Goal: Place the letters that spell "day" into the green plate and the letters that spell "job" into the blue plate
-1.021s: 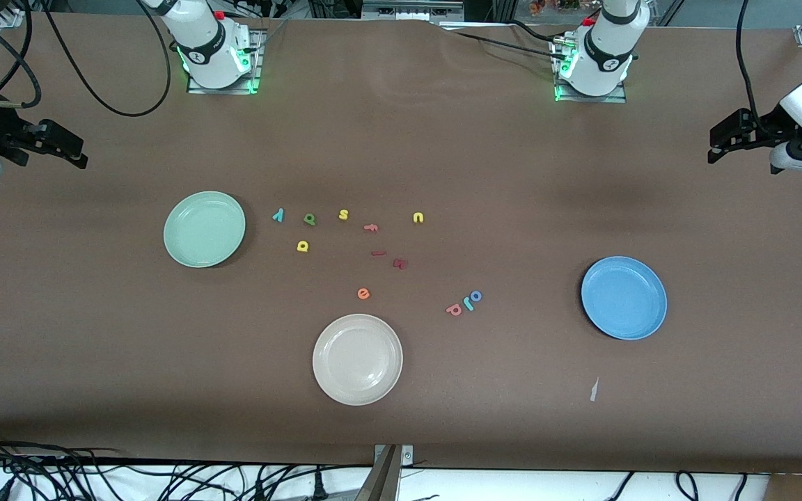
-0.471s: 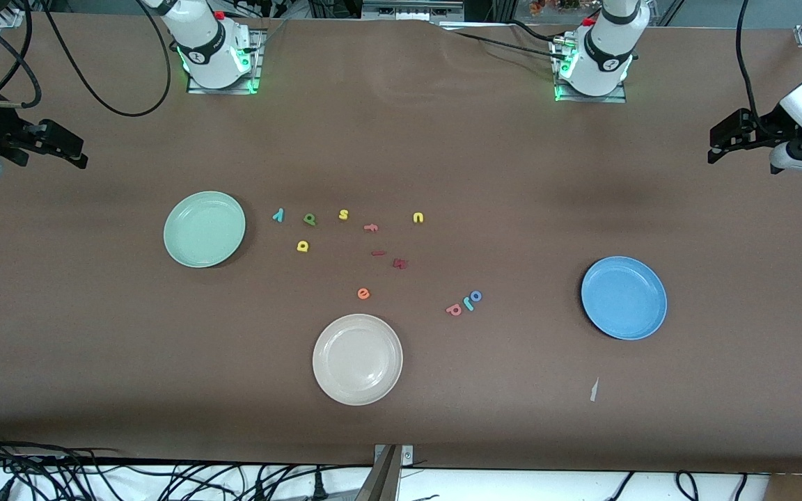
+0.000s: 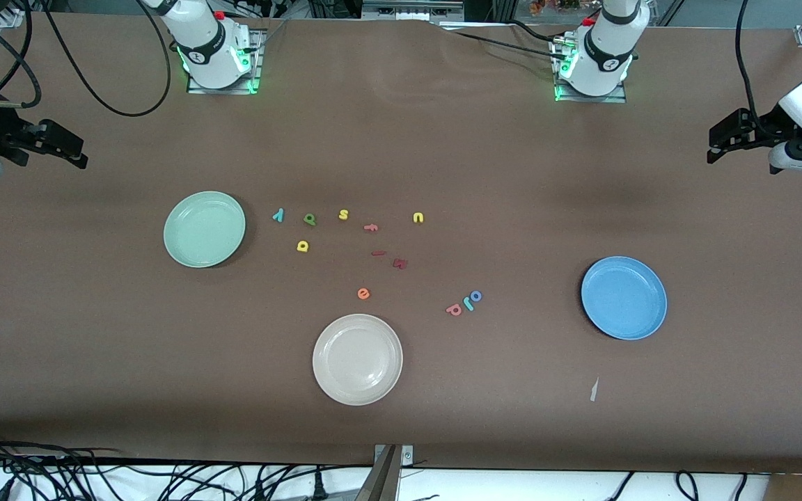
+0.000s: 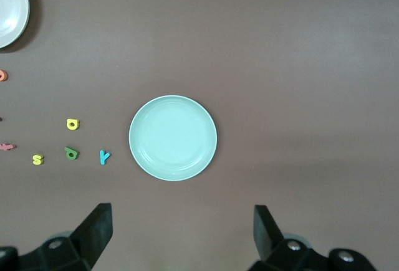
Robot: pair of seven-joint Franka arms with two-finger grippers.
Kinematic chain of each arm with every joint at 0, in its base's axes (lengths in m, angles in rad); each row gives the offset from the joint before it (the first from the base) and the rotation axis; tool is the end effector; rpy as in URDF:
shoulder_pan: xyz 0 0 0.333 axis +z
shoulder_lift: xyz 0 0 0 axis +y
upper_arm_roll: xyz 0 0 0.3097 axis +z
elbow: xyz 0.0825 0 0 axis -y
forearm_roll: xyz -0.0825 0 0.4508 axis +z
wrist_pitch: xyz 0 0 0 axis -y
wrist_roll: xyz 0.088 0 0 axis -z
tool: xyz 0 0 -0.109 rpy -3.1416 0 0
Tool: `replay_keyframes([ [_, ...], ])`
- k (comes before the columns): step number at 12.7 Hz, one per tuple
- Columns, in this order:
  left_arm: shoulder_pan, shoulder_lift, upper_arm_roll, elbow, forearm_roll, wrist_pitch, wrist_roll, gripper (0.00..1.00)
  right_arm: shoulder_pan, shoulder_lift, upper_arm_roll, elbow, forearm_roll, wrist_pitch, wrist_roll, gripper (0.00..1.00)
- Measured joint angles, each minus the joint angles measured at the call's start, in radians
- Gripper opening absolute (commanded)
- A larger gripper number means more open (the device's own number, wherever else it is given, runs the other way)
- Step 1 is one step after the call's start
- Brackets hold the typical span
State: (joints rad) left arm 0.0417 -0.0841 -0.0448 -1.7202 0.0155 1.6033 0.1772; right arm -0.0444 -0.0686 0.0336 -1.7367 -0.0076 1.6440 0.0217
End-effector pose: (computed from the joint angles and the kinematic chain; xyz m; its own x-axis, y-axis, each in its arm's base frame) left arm 0.5958 -0.0011 0.5896 0.9831 -0.1795 -0.0358 -0.1801 -0.9836 -0.0131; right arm 0.6031 -0.0068 0.5748 0.9992 -0.0321 -0.0239 -0.0318 -0.9994 0.0104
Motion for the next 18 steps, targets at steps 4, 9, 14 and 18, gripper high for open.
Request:
replay_keyframes([
  [4, 0.000, 0.000, 0.000, 0.000, 0.000, 0.000, 0.000, 1.00, 0.000, 0.000, 0.000, 0.000, 0.000, 0.000, 0.000, 1.00],
  [9, 0.000, 0.000, 0.000, 0.000, 0.000, 0.000, 0.000, 1.00, 0.000, 0.000, 0.000, 0.000, 0.000, 0.000, 0.000, 1.00],
  [14, 0.000, 0.000, 0.000, 0.001, 0.000, 0.000, 0.000, 1.00, 0.000, 0.000, 0.000, 0.000, 0.000, 0.000, 0.000, 1.00],
  [18, 0.000, 0.000, 0.000, 0.005, 0.000, 0.000, 0.000, 1.00, 0.000, 0.000, 0.000, 0.000, 0.000, 0.000, 0.000, 1.00],
])
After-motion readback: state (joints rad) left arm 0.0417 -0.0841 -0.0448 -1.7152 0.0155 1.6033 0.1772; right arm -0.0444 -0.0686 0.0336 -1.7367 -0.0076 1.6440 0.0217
